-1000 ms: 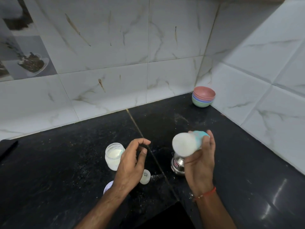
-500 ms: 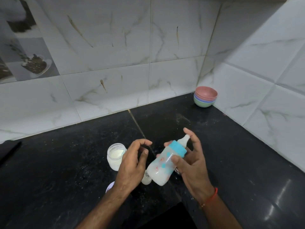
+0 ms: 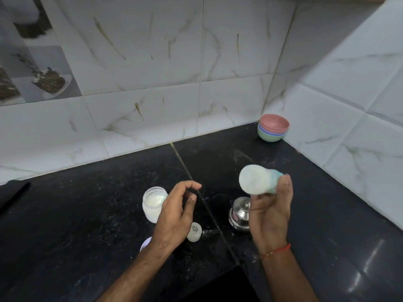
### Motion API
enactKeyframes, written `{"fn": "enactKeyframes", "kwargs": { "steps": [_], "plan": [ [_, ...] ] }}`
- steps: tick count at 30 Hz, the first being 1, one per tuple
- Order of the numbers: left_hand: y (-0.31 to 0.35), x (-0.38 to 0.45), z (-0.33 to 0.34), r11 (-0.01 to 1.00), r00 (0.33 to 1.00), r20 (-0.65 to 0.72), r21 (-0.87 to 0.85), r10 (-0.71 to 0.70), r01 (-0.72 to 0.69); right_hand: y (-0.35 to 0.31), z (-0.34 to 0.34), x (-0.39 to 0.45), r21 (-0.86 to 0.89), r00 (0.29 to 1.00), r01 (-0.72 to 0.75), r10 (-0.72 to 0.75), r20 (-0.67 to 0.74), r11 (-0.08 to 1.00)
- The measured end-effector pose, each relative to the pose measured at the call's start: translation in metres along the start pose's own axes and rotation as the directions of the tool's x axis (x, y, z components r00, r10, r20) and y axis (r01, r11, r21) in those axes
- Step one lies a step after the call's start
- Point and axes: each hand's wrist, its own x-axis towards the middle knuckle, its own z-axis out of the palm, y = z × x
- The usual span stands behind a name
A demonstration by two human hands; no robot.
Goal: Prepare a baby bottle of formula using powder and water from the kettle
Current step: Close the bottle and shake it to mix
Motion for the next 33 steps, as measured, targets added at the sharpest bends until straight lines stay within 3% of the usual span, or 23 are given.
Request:
{"fn": "enactKeyframes", "kwargs": {
  "steps": [2, 5, 6, 8, 10, 11, 13, 15, 20, 25, 28, 33],
  "plan": [
    [-0.001, -0.001, 0.000, 1.000, 1.000, 0.008, 0.003, 0.000, 0.000, 0.005, 0.000, -0.009, -0.096, 0.995, -0.065, 0.073, 0.074, 0.993],
    [-0.002, 0.001, 0.000, 1.000, 1.000, 0.009, 0.000, 0.003, -0.003, 0.008, -0.002, -0.027, -0.345, 0.917, -0.116, 0.234, 0.323, 0.931],
    [-0.002, 0.001, 0.000, 1.000, 1.000, 0.005, 0.001, 0.003, -0.003, 0.007, -0.004, -0.023, -0.312, 0.933, -0.093, 0.192, 0.305, 0.945],
    [0.000, 0.001, 0.000, 1.000, 1.000, -0.005, -0.002, -0.001, 0.001, 0.002, 0.000, -0.011, -0.134, 0.993, -0.058, 0.072, 0.096, 0.989],
    [0.001, -0.001, 0.001, 1.000, 1.000, -0.001, -0.008, -0.007, 0.007, 0.000, 0.002, -0.004, -0.070, 0.999, -0.021, 0.017, -0.051, 0.997],
    [0.001, -0.001, 0.002, 1.000, 1.000, 0.006, -0.012, -0.009, 0.009, 0.001, 0.003, -0.007, -0.128, 0.999, -0.040, 0.039, -0.015, 0.991],
    [-0.001, -0.002, 0.003, 1.000, 1.000, 0.016, -0.017, -0.016, 0.016, 0.002, 0.005, -0.018, -0.352, 0.971, -0.077, 0.150, 0.184, 0.933],
    [-0.004, 0.000, 0.002, 1.000, 0.999, 0.020, -0.011, -0.029, 0.029, -0.001, 0.007, -0.027, -0.525, 0.917, 0.010, 0.202, 0.345, 0.851],
    [-0.006, -0.002, -0.001, 0.999, 0.999, -0.006, -0.012, -0.033, 0.032, -0.017, 0.017, -0.019, -0.539, 0.943, 0.161, 0.031, 0.330, 0.827],
    [-0.011, -0.005, -0.005, 0.999, 0.998, -0.030, -0.014, -0.051, 0.051, -0.015, 0.017, -0.001, -0.574, 0.950, 0.170, 0.023, 0.313, 0.801],
    [-0.017, -0.009, -0.006, 0.998, 0.997, -0.040, -0.009, -0.067, 0.066, 0.000, 0.010, 0.021, -0.710, 0.933, 0.231, 0.056, 0.356, 0.665],
    [-0.033, -0.019, -0.015, 0.987, 0.985, -0.063, -0.017, -0.160, 0.159, 0.041, 0.004, 0.067, -0.889, 0.902, 0.358, 0.140, 0.409, 0.286]
  ]
}}
